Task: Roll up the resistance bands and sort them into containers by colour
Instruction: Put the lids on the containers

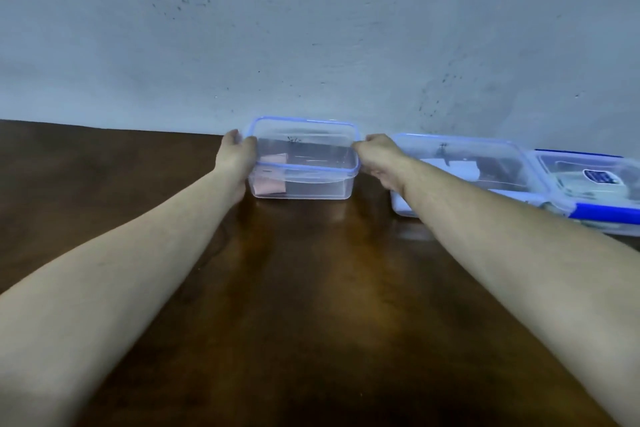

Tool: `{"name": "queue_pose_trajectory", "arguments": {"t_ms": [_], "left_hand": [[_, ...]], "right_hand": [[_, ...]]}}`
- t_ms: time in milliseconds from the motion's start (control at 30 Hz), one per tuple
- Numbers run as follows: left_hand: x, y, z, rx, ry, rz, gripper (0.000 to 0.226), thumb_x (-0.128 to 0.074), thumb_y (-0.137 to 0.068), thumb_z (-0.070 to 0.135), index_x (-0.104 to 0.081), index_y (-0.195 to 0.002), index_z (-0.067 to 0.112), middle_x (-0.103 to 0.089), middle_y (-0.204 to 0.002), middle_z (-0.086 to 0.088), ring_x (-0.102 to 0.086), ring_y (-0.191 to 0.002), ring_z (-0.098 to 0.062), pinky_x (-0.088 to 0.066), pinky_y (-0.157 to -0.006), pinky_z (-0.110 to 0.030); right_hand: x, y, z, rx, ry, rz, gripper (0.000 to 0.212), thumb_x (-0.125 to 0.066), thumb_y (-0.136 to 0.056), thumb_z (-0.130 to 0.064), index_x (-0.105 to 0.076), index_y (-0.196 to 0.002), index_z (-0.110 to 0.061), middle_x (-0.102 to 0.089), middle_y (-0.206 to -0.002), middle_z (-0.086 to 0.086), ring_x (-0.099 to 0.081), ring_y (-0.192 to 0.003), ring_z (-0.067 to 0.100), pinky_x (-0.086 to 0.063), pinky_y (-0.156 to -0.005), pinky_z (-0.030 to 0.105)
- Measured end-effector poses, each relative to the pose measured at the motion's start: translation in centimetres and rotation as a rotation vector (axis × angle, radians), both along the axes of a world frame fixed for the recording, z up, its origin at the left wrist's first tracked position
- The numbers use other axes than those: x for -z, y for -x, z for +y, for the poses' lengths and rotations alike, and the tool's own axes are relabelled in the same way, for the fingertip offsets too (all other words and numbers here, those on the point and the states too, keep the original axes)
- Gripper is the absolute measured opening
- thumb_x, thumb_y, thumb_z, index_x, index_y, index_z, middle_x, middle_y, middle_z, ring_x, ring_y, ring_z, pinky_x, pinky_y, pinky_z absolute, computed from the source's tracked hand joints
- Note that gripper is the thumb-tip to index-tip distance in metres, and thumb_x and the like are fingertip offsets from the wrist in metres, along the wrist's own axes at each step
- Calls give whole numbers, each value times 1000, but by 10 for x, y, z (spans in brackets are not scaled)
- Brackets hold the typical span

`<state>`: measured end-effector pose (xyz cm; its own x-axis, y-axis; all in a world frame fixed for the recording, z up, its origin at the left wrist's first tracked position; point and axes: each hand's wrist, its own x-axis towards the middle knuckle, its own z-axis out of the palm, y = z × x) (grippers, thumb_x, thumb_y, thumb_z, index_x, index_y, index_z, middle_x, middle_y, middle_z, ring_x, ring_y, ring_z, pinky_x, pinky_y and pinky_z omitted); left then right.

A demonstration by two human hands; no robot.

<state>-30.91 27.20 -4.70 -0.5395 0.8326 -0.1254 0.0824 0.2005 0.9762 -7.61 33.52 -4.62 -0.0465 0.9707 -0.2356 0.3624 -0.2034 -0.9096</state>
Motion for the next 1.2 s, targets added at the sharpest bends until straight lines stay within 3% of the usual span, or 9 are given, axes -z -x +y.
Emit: {"name": "queue_pose_trajectory", "arguments": {"t_ms": [67, 167, 400, 567, 800, 900, 1033, 1100, 1200], "left_hand": [[6, 0, 1, 0, 20, 29, 57, -44, -92, 26, -39, -147, 12, -49, -145, -7, -53, -125, -26, -45, -102, -35], [15, -2, 1, 12, 59, 34, 56, -41, -96, 23, -34, -151, 17, -49, -138, 4, -53, -115, -20, -44, -88, -29], [17, -2, 0, 2, 92, 40, 57, -40, -100, 28, -24, -155, 22, -40, -152, 0, -49, -126, -22, -44, -100, -32], [17, 1, -3, 17, 37, 108, 52, -41, -99, 26, -36, -151, 22, -48, -145, 2, -51, -121, -16, -41, -94, -26], [18, 1, -4, 81, 78, 253, 37, -32, -103, 24, -52, -131, 11, -49, -145, -4, -50, -123, -21, -41, -94, -29], [13, 1, -4, 84, 121, 226, 47, -33, -101, 26, -45, -144, 15, -51, -143, -2, -53, -122, -21, -46, -93, -31], [13, 12, -7, 68, 91, 115, 52, -37, -96, 24, -42, -148, 21, -54, -137, 6, -57, -113, -15, -50, -94, -31], [19, 17, -8, 75, 100, 90, 50, -36, -92, 23, -51, -139, 21, -59, -133, 5, -59, -113, -17, -51, -96, -33], [20, 12, -15, 77, 95, 128, 28, -31, -95, 14, -56, -94, 26, -58, -97, 8, -54, -83, -8, -45, -75, -20]], "right_hand": [[-5, 2, -10, -20, 32, 20, 46, -55, -75, -16, -61, -118, -3, -68, -121, 20, -70, -103, 25, -54, -95, 58], [-9, 2, -15, 10, 59, 29, 30, -50, -85, -4, -62, -112, -3, -68, -121, 17, -69, -108, 27, -59, -92, 46], [-4, 8, -3, 29, 35, -6, 23, -43, -86, 0, -57, -102, -10, -64, -121, 12, -68, -104, 28, -60, -89, 40], [-6, 14, -1, 39, 38, -19, 42, -41, -94, -3, -53, -132, -16, -60, -122, 6, -64, -109, 28, -57, -91, 39], [-2, 17, 8, 15, 75, -72, 40, -35, -88, -9, -64, -112, -17, -69, -110, 4, -67, -100, 26, -58, -90, 41], [-3, 23, 4, 40, 33, -95, 38, -34, -94, -14, -63, -118, -14, -66, -104, 4, -63, -92, 23, -55, -84, 35], [4, 23, 1, 14, -11, -84, 28, -39, -96, -20, -59, -114, -12, -65, -105, 6, -65, -102, 27, -57, -92, 43], [6, 20, -3, -11, -37, -91, 23, -41, -98, -22, -55, -114, -14, -64, -103, 4, -65, -102, 27, -58, -91, 46], [11, 16, -6, -35, -50, -81, 29, -41, -100, -27, -52, -126, -20, -66, -109, 3, -68, -97, 25, -63, -77, 45]]}}
